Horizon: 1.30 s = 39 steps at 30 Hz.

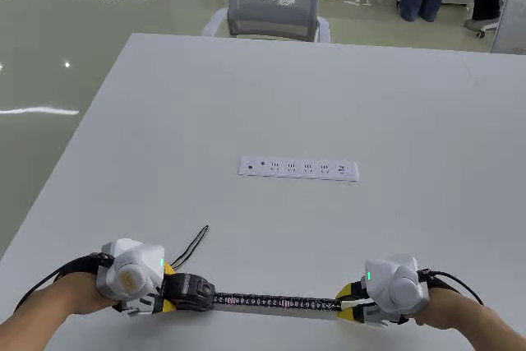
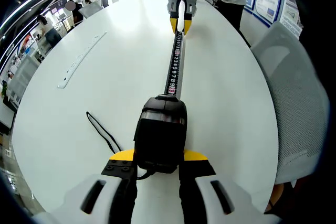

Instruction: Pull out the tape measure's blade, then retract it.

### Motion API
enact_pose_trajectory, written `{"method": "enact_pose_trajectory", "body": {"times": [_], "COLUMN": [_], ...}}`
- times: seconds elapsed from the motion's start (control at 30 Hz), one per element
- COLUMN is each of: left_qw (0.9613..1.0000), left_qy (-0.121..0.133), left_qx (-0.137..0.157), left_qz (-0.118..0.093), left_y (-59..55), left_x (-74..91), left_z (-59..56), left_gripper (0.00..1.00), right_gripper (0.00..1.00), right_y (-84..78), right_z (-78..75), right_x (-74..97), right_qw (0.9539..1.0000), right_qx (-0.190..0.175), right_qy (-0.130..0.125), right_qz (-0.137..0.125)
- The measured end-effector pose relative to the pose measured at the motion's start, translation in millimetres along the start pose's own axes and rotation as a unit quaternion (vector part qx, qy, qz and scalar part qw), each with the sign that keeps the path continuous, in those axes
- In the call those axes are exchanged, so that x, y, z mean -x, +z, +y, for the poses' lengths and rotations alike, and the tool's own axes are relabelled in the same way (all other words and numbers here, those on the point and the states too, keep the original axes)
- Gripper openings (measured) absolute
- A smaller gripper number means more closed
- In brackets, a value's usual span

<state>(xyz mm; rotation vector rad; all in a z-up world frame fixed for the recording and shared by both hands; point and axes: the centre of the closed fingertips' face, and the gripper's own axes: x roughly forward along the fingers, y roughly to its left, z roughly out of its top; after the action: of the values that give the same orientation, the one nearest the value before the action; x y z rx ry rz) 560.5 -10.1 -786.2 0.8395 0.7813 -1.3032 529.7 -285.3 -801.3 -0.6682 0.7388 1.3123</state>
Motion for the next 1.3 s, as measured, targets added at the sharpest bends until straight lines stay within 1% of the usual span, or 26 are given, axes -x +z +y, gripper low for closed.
{"method": "enact_pose_trajectory", "body": {"times": [0.2, 0.27, 0.3, 0.33, 0.37, 0.47, 0.53, 0.77, 0.87, 0.9, 0.97, 1.03, 1.07, 1.17, 1.23, 1.3], "left_qw": [1.0, 1.0, 1.0, 0.9999, 0.9997, 0.9997, 0.9997, 0.9996, 0.9995, 0.9995, 0.9992, 0.9988, 0.9988, 0.9987, 0.9987, 0.999], "left_qy": [0.001, 0.001, 0.001, 0.001, 0.001, 0.001, 0.002, 0.004, 0.005, 0.006, 0.009, 0.009, 0.008, 0.004, 0.007, 0.008], "left_qx": [0.0, -0.001, -0.001, -0.005, -0.006, -0.006, -0.008, -0.01, -0.011, -0.011, -0.016, -0.025, -0.025, -0.026, -0.024, -0.017], "left_qz": [0.006, 0.009, 0.009, 0.012, 0.022, 0.022, 0.022, 0.026, 0.029, 0.03, 0.034, 0.041, 0.042, 0.044, 0.044, 0.041], "left_y": [-0.2, 1.4, 4.2, 4.9, 2.7, 1.4, 2.6, 2.5, 2.6, 2.6, 1.3, -1.1, -1.5, -4.9, -7.9, -11.4], "left_x": [-1.2, -2.3, -3.9, -4.3, -3.9, -3.9, -2.4, -3.0, -2.8, -3.2, -4.8, -6.4, -7.1, -8.5, -6.6, -5.1], "left_z": [0.3, 0.3, -0.4, -0.8, 0.2, 0.4, -0.6, -0.4, 0.0, 0.5, 2.3, 1.7, 0.2, -3.7, -4.4, -5.8], "left_gripper": [0.26, 0.26, 0.26, 0.26, 0.26, 0.26, 0.26, 0.27, 0.28, 0.28, 0.28, 0.29, 0.31, 0.4, 0.41, 0.41], "right_gripper": [0.12, 0.12, 0.12, 0.12, 0.12, 0.12, 0.13, 0.13, 0.14, 0.14, 0.15, 0.17, 0.17, 0.2, 0.23, 0.24], "right_y": [-0.5, -0.7, -1.2, -1.0, -1.2, -1.1, -1.5, -5.2, -6.8, -8.0, -7.4, -11.0, -9.8, -11.1, -13.2, -11.6], "right_z": [-0.4, -0.9, -3.0, -3.4, -3.6, -4.6, -5.6, -1.9, -1.6, -3.5, -4.5, -3.4, -3.8, -4.3, -4.3, -1.6], "right_x": [-1.2, -1.9, -2.9, -3.0, -3.2, -3.1, -3.7, -8.9, -11.0, -9.3, -7.9, -8.3, -9.2, -8.6, -7.5, -5.5], "right_qw": [1.0, 1.0, 0.9999, 0.9998, 0.9998, 0.9997, 0.9995, 0.9989, 0.9982, 0.998, 0.998, 0.9976, 0.9978, 0.9976, 0.9974, 0.9975], "right_qx": [0.002, 0.003, 0.005, 0.006, 0.01, 0.009, 0.013, 0.016, 0.025, 0.02, 0.019, 0.018, 0.017, 0.012, 0.007, -0.005], "right_qy": [-0.002, -0.004, -0.008, -0.009, -0.01, -0.012, -0.016, -0.011, -0.013, -0.017, -0.021, -0.023, -0.027, -0.032, -0.035, -0.036], "right_qz": [0.005, 0.008, 0.011, 0.014, 0.016, 0.02, 0.023, 0.042, 0.053, 0.057, 0.055, 0.063, 0.058, 0.06, 0.063, 0.061]}}
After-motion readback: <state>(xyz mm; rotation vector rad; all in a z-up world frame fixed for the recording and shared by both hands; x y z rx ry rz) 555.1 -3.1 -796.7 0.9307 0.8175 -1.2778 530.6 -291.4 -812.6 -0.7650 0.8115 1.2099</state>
